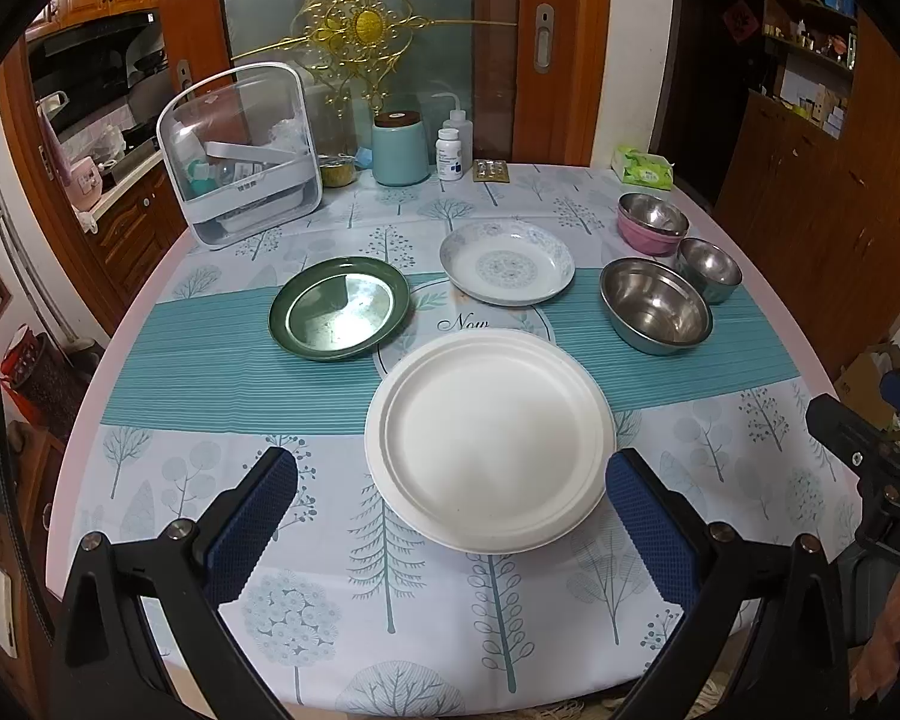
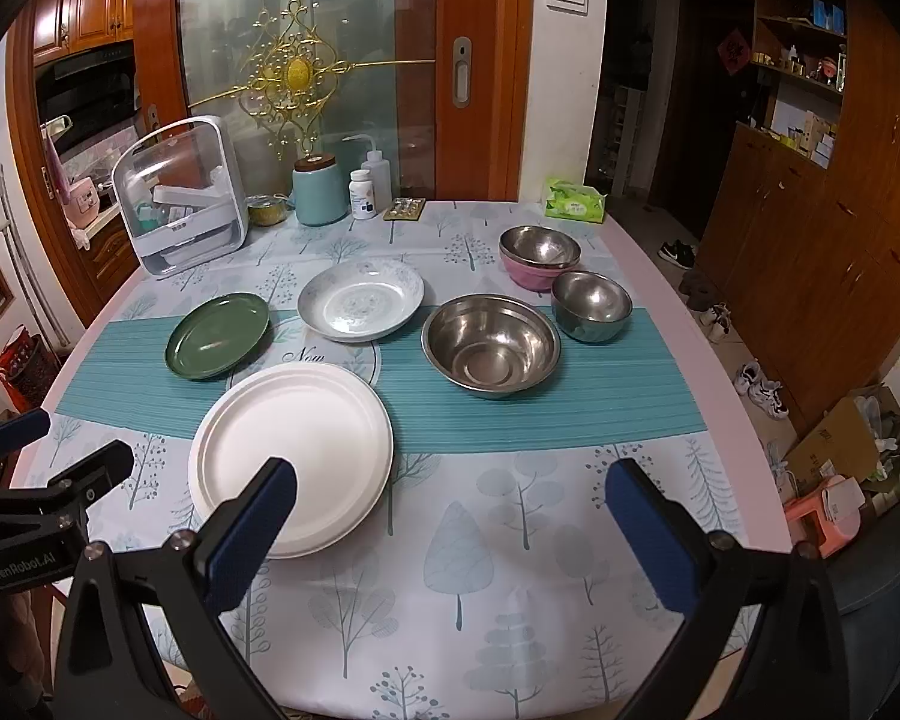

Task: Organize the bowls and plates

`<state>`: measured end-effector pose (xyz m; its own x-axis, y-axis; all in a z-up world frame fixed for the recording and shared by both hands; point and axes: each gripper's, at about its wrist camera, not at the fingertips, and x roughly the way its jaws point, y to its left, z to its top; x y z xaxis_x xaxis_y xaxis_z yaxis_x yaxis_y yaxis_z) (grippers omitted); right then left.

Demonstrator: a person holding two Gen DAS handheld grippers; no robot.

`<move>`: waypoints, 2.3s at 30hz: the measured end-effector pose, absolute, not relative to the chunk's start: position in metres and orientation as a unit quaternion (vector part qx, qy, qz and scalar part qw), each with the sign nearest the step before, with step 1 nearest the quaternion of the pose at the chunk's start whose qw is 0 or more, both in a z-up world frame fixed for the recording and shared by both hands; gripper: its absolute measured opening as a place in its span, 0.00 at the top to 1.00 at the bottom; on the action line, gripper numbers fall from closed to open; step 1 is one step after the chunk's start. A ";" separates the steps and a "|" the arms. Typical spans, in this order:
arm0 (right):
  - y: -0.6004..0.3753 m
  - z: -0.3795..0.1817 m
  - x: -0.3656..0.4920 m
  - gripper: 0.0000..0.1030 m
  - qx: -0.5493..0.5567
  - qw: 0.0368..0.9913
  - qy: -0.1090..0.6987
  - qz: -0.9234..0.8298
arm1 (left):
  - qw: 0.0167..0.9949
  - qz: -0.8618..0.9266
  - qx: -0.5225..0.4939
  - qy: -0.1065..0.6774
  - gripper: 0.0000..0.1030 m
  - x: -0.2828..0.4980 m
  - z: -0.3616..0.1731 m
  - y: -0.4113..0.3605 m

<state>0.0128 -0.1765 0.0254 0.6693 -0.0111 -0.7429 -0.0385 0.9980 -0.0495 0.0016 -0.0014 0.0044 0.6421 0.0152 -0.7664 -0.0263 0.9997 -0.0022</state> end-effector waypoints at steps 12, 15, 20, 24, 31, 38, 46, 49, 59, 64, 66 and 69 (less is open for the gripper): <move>-0.177 0.037 0.020 0.00 -0.037 0.917 0.397 0.009 | 0.909 0.014 0.005 0.417 0.01 0.001 0.008 -0.003; -0.175 0.038 0.021 0.00 -0.040 0.918 0.395 0.009 | 0.909 0.014 0.006 0.416 0.01 0.002 0.008 -0.002; -0.175 0.038 0.021 0.00 -0.041 0.918 0.394 0.006 | 0.910 0.015 0.008 0.414 0.01 0.003 0.011 -0.002; -0.174 0.039 0.024 0.00 -0.043 0.917 0.396 0.002 | 0.912 0.016 0.009 0.410 0.01 0.007 0.015 -0.002; -0.174 0.044 0.026 0.00 -0.047 0.918 0.393 0.001 | 0.915 0.018 0.013 0.403 0.01 0.008 0.021 -0.002; -0.176 0.047 0.030 0.00 -0.048 0.919 0.391 0.003 | 0.916 0.020 0.015 0.401 0.01 0.010 0.023 -0.003; -0.178 0.056 0.031 0.00 -0.052 0.921 0.385 0.004 | 0.914 0.016 0.011 0.405 0.01 0.012 0.024 -0.001; -0.177 0.058 0.033 0.00 -0.054 0.921 0.387 0.006 | 0.914 0.013 0.011 0.405 0.01 0.012 0.024 0.000; -0.176 0.047 0.042 0.00 -0.051 0.914 0.402 0.016 | 0.913 -0.005 0.003 0.407 0.01 0.021 0.017 0.007; -0.179 0.036 0.049 0.00 -0.038 0.907 0.419 0.023 | 0.908 -0.010 0.002 0.419 0.01 0.030 0.008 0.011; -0.181 0.032 0.053 0.00 -0.030 0.905 0.425 0.026 | 0.908 -0.006 0.004 0.419 0.01 0.032 0.004 0.011; -0.183 0.027 0.057 0.00 -0.023 0.903 0.428 0.027 | 0.908 0.003 0.020 0.418 0.01 0.035 0.000 0.011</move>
